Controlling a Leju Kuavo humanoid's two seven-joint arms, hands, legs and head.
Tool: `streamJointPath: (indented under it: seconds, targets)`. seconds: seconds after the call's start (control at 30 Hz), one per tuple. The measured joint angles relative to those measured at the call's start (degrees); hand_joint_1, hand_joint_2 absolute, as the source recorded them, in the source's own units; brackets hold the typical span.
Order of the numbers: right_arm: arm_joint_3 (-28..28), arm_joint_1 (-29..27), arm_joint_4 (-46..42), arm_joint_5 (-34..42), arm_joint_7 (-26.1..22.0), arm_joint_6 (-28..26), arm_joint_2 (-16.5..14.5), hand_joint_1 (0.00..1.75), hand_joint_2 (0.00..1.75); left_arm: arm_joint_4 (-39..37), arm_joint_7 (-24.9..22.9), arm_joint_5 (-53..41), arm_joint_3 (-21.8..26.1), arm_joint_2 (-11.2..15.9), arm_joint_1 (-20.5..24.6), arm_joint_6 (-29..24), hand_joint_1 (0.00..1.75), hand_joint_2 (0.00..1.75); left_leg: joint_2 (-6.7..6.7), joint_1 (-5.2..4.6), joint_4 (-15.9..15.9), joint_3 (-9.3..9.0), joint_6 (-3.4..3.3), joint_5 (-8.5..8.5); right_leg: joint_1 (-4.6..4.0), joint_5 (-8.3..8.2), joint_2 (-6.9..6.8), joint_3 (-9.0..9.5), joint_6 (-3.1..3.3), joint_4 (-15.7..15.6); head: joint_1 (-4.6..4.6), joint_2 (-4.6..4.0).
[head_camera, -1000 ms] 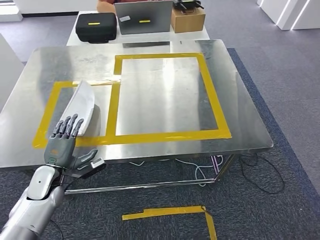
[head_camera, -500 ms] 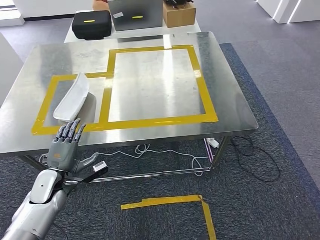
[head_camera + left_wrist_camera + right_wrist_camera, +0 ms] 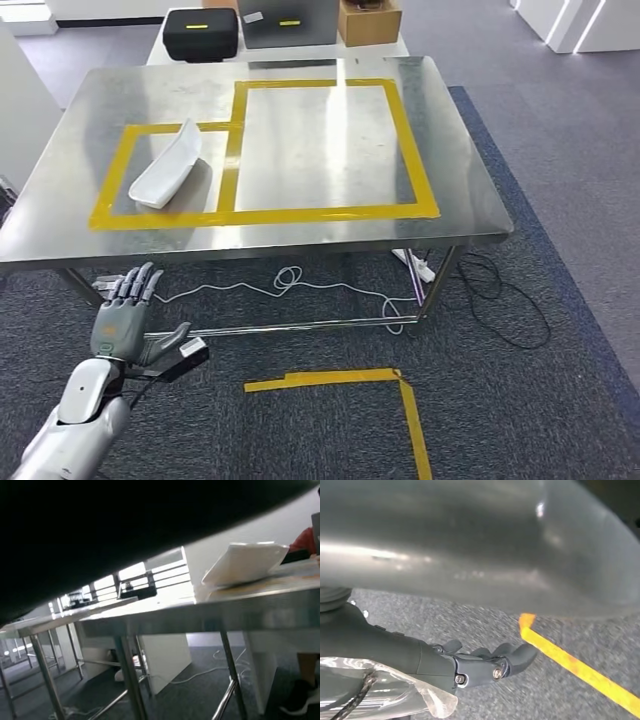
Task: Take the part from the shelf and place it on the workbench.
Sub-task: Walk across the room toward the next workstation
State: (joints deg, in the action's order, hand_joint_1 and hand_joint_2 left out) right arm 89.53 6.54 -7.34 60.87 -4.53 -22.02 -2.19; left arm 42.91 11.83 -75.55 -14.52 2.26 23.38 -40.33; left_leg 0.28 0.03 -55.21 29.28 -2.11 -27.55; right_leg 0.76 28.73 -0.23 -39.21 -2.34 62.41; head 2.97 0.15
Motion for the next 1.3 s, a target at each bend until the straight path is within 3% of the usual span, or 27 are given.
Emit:
streamJointPath:
  seconds: [0.07,0.1,0.13,0.2,0.23,0.27,0.33,0.4,0.43,0.5,0.57,0.6,0.63,0.67,0.73,0.8,0.83,0.9,0.93,1.0,1.07,1.1,1.13,1.17,1.2,1.23,1.3]
  targets:
    - [0.0,0.0,0.0,0.0,0.0,0.0,0.1,0.0,0.0,-1.6,0.1,0.3,0.0,-0.3,-0.3,0.0,0.0,0.0,-0.02,-0.1,-0.1,1.98,-0.26,1.44,0.0,4.92,0.06,-1.42,-0.27,7.2,0.15,0.0]
    - [0.0,0.0,0.0,0.1,0.1,-0.1,0.1,0.0,0.0,-2.5,0.2,0.4,0.0,-0.5,-0.6,0.0,0.0,0.0,-0.02,-0.15,-0.2,3.02,-0.21,2.16,0.0,5.41,0.06,-1.44,-0.38,9.9,0.19,0.0]
    - [0.0,0.0,0.0,0.1,0.1,-0.1,0.1,0.0,0.0,-3.5,0.1,0.6,0.0,-0.7,-0.9,0.1,0.0,0.0,-0.01,-0.17,-0.3,4.05,-0.1,2.83,0.0,4.48,0.06,-0.72,-0.48,10.9,0.23,0.0]
    - [0.0,0.0,0.0,0.2,0.1,-0.2,0.2,0.0,0.0,-5.4,-0.2,1.0,0.0,-1.2,-1.7,0.1,0.0,0.0,0.01,-0.11,-1.0,6.06,0.29,3.94,0.05,1.18,0.07,3.48,-0.58,7.5,0.26,0.0]
    - [0.0,0.1,0.0,0.2,0.2,-0.2,0.3,0.0,0.0,-6.4,-0.5,1.3,0.0,-1.5,-2.1,0.1,0.0,0.0,-0.01,-0.14,-1.5,7.0,0.54,4.37,0.06,0.85,0.16,6.76,-0.61,3.5,0.3,0.0]
    - [0.0,0.1,0.0,0.2,0.2,-0.2,0.3,0.0,0.0,-7.6,-0.8,1.7,0.0,-1.8,-2.4,0.4,0.0,0.0,-0.03,-0.18,-2.0,7.72,0.82,4.76,0.05,1.49,0.31,9.82,-0.49,-0.7,0.33,0.0]
    - [0.0,0.3,0.0,0.3,0.2,-0.4,0.3,0.0,0.0,-10.5,-1.6,3.3,0.1,-2.6,-3.3,1.8,0.0,0.0,-0.06,-0.3,-2.6,8.44,1.4,5.64,-0.15,3.47,0.57,12.92,-0.01,-5.8,0.43,0.0]
    - [0.0,0.2,0.0,0.5,0.2,-0.7,0.3,0.0,0.0,-14.3,-2.4,5.4,0.8,-3.4,-5.3,4.1,0.0,0.0,-0.1,-0.19,-2.6,8.57,2.03,6.12,-0.2,3.21,0.49,12.32,0.93,-6.3,0.45,0.0]
    - [0.0,0.1,0.0,0.7,0.2,-0.8,0.3,0.0,0.0,-16.1,-2.6,6.4,1.3,-3.8,-6.7,5.2,0.0,0.0,-0.13,-0.1,-3.1,8.8,2.37,5.23,-0.14,2.72,0.42,11.9,1.49,-6.3,0.42,0.0]
    - [0.0,-0.1,0.0,1.0,0.1,-1.0,0.3,0.0,0.0,-18.9,-2.8,7.9,2.5,-4.6,-9.3,7.1,0.0,0.0,-0.18,0.14,-7.2,9.96,3.0,0.26,-0.01,1.53,0.21,11.02,2.4,-6.3,0.22,0.0]
    - [0.0,-0.1,0.0,1.3,-0.1,-1.0,0.3,0.0,0.0,-21.1,-3.6,9.2,3.7,-5.2,-10.9,9.6,0.0,0.0,-0.17,0.32,-14.6,11.39,3.41,-5.25,-0.16,0.3,-0.02,9.67,2.69,-6.1,0.09,0.0]
    - [0.0,-0.1,0.0,1.3,-0.1,-1.0,0.3,0.0,0.0,-22.2,-4.3,9.9,4.4,-5.5,-11.5,11.3,0.0,0.0,-0.17,0.36,-17.6,11.56,3.49,-6.27,-0.23,-0.28,-0.15,8.76,2.69,-6.0,0.1,0.0]
    - [0.0,-0.1,0.0,1.4,-0.2,-1.0,0.3,0.0,0.0,-23.2,-5.2,10.8,5.1,-5.7,-12.2,13.1,0.0,0.0,-0.17,0.37,-19.0,10.98,3.46,-5.93,-0.29,-0.82,-0.26,7.87,2.68,-5.8,0.09,0.0]
    - [0.0,-0.2,0.0,1.5,-0.2,-1.0,0.3,0.0,0.0,-24.1,-6.0,11.8,5.9,-5.9,-12.9,14.8,0.0,0.0,-0.17,0.36,-18.3,9.47,3.29,-4.62,-0.36,-1.31,-0.3,7.02,2.66,-5.6,0.09,0.0]
    - [0.0,-0.2,0.0,1.8,-0.4,-1.1,0.3,0.0,0.0,-25.4,-7.4,13.9,7.7,-6.2,-14.5,17.8,0.0,0.0,-0.17,0.23,-11.7,3.89,2.55,-2.32,-0.54,-2.2,-0.29,5.64,2.54,-5.3,0.09,0.0]
    - [0.0,-0.4,0.0,2.1,-0.6,-1.1,0.3,0.0,0.0,-26.5,-8.8,15.7,9.5,-6.5,-15.8,20.0,0.0,0.0,-0.16,-0.08,-3.8,-1.56,1.7,-2.65,-0.72,-3.04,-0.41,4.95,2.12,-5.2,0.15,0.0]
    - [0.0,-0.4,0.0,2.2,-0.8,-1.2,0.3,0.0,0.0,-27.0,-9.6,16.6,10.5,-6.7,-16.3,20.8,0.0,0.0,-0.18,-0.29,-1.6,-2.85,1.39,-3.07,-0.69,-3.51,-0.55,4.8,1.76,-5.2,0.15,0.0]
    - [0.0,-0.5,0.0,2.5,-0.9,-1.3,0.3,0.0,0.0,-28.0,-11.0,18.1,12.3,-7.1,-17.7,22.1,0.0,0.0,-0.13,-0.45,-0.3,-2.87,0.87,-2.56,-0.5,-4.24,-0.72,4.56,0.96,-5.4,0.12,0.0]
    - [0.0,-0.6,0.0,2.7,-1.0,-1.3,0.3,0.0,0.0,-28.4,-11.5,18.7,13.2,-7.4,-18.3,22.5,0.0,0.0,-0.02,-0.42,0.0,-2.48,0.48,-1.92,-0.4,-3.68,-0.62,4.23,0.61,-5.1,0.1,0.0]
    - [0.0,-0.8,0.0,2.9,-1.0,-1.4,0.3,0.0,0.0,-29.0,-12.0,19.3,14.5,-7.8,-19.3,22.7,0.0,0.0,0.19,-0.25,0.3,-1.29,-0.31,-0.52,-0.29,0.6,-0.24,2.73,0.14,-1.6,0.28,0.0]
    - [-0.1,-0.8,0.0,3.1,-1.0,-1.5,0.3,0.0,0.0,-29.5,-12.0,19.7,15.5,-8.2,-19.7,22.7,0.0,0.0,0.2,-0.38,0.2,0.48,-0.66,0.82,-0.23,6.18,0.02,0.81,-0.18,5.6,0.47,0.0]
    - [-0.1,-0.8,0.0,3.2,-1.0,-1.5,0.3,0.0,0.0,-29.6,-12.1,20.1,16.0,-8.5,-19.9,22.7,0.0,0.0,0.22,-0.43,0.1,1.43,-0.63,1.5,-0.2,7.47,0.05,0.39,-0.31,8.9,0.45,0.0]
    - [-0.1,-0.9,0.0,3.4,-1.1,-1.5,0.3,0.0,0.0,-29.8,-12.1,20.4,16.5,-8.7,-20.1,22.7,0.0,0.0,0.24,-0.45,0.0,2.38,-0.55,2.14,-0.18,7.25,0.05,0.68,-0.43,10.8,0.45,0.0]
    - [-0.2,-0.9,0.0,3.5,-1.1,-1.5,0.3,0.0,0.0,-29.9,-12.1,20.8,17.0,-8.8,-20.2,22.7,0.0,0.0,0.27,-0.43,-0.2,3.35,-0.42,2.75,-0.16,5.84,0.05,1.89,-0.52,10.7,0.45,0.0]
    - [-0.2,-0.9,0.0,3.6,-1.2,-1.5,0.3,0.0,0.0,-30.0,-12.0,21.0,17.3,-9.0,-20.3,22.6,0.0,0.0,0.27,-0.38,-0.5,4.35,-0.24,3.33,-0.12,3.95,0.05,4.07,-0.56,8.6,0.45,0.0]
    - [-0.3,-0.9,0.0,3.6,-1.2,-1.6,0.3,0.0,0.0,-30.1,-12.0,21.1,17.7,-9.2,-20.3,22.6,0.0,0.0,0.22,-0.33,-0.9,5.27,-0.01,3.85,-0.06,2.66,0.07,7.07,-0.58,4.9,0.48,0.0]
    - [-0.3,-0.8,0.0,3.7,-1.3,-1.7,0.3,0.0,0.0,-30.2,-12.0,21.2,18.2,-9.4,-20.4,22.6,0.0,0.0,0.13,-0.42,-1.7,6.74,0.55,4.79,-0.08,2.73,0.2,13.16,-0.31,-3.7,0.63,0.0]
